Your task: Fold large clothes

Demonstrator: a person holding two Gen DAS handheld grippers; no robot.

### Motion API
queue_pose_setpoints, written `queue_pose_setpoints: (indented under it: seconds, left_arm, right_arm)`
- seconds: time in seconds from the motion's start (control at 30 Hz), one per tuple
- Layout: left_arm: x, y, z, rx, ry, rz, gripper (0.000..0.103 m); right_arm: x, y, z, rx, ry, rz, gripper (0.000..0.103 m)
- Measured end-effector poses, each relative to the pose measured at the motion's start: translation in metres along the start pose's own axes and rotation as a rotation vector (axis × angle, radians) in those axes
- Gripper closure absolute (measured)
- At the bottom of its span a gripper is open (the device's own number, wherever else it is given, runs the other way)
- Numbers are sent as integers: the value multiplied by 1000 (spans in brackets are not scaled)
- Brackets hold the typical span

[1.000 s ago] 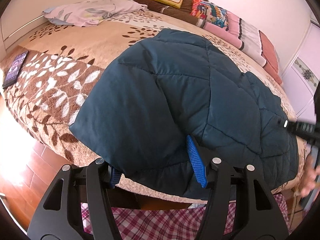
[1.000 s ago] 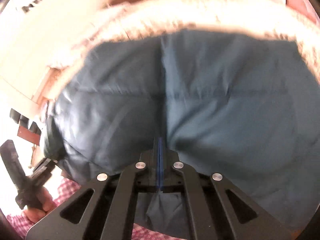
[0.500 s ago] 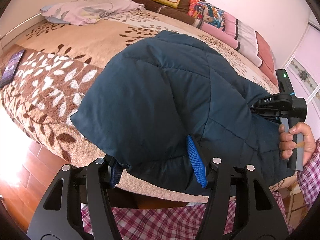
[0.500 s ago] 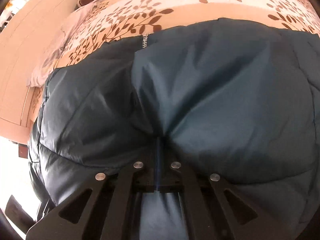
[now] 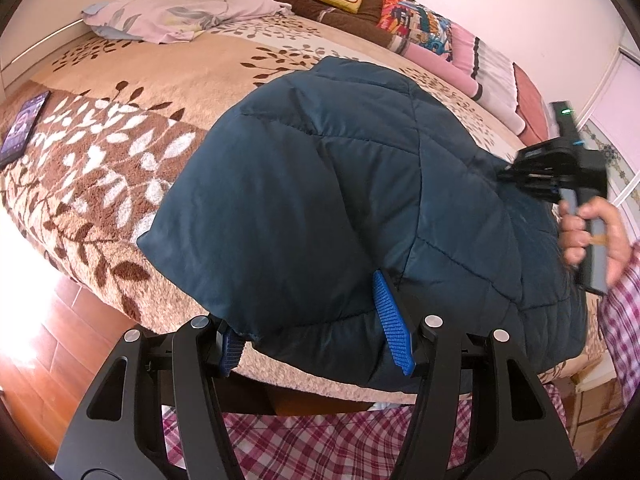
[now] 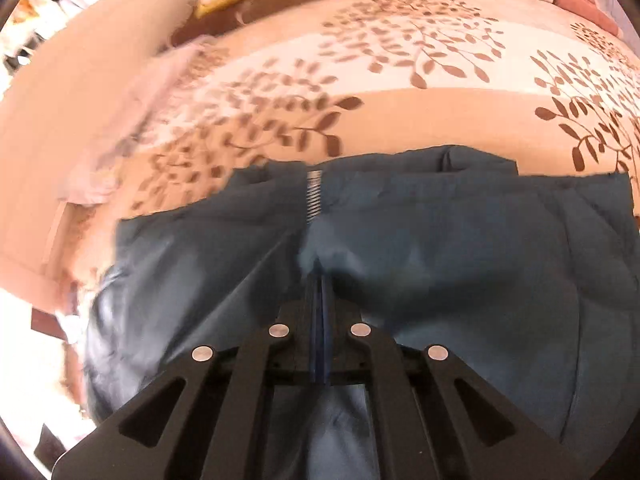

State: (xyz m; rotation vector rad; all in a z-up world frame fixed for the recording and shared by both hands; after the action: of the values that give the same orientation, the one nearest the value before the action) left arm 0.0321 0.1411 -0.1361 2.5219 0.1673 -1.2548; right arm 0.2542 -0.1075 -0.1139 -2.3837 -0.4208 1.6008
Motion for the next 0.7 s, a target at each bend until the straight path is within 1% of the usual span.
queue_pose_setpoints:
  seconds: [0.03, 0.07, 0.13, 0.2, 0.27, 0.33, 0.43, 0.5, 0.57, 0.6, 0.63, 0.7]
  left_arm:
    - [0, 0, -1, 1, 1, 2, 45]
    - [0, 0, -1, 3, 4, 3, 45]
    - [1, 0, -2, 8, 5, 0, 45]
    - [2, 0, -3, 9, 0, -4, 45]
    - [3, 0, -3, 12, -4, -9, 44]
    - [4, 1, -3, 14, -8, -10, 41]
    - [3, 1, -4, 14, -7, -6, 35]
    - [2, 1, -5, 13, -8, -1, 32]
    - [2, 1, -7, -3, -15, 24, 30]
    - [2, 0, -9, -21, -22, 50, 25]
    - [3, 0, -11, -58, -35, 102, 20]
    - [4, -4, -15, -142, -48, 167, 17]
  right_arm:
    - [10, 9, 2, 17, -40, 20, 103]
    - [19, 14, 4, 30, -65, 20, 103]
    - [24, 16, 6, 30, -75, 19, 103]
    - [24, 15, 6, 8, -76, 39, 103]
    - [18, 12, 8, -2, -60, 47, 103]
    - [9, 10, 9, -4, -31, 41, 103]
    - [-16, 1, 16, -1, 30, -27, 103]
    - [-37, -6, 30, -19, 56, -59, 103]
    - [-55, -12, 48, -49, 70, -76, 103]
    - [-62, -14, 56, -62, 75, -81, 103]
    - [-72, -15, 70, -83, 81, -80, 103]
    - [-86, -16, 91, -110, 90, -80, 103]
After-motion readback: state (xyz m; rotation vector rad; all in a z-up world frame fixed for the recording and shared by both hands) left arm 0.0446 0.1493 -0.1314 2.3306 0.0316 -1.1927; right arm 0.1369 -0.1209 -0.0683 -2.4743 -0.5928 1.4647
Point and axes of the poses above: each gripper's, at about its wrist camera, not at the fingertips, and x roughly the way its jaws point, y to its right, z to its underside, the point moved 7 cm from there along x, roughly the way its jaws point, and after that the axes turned 5 degrees about -z, right-handed, at the moved point
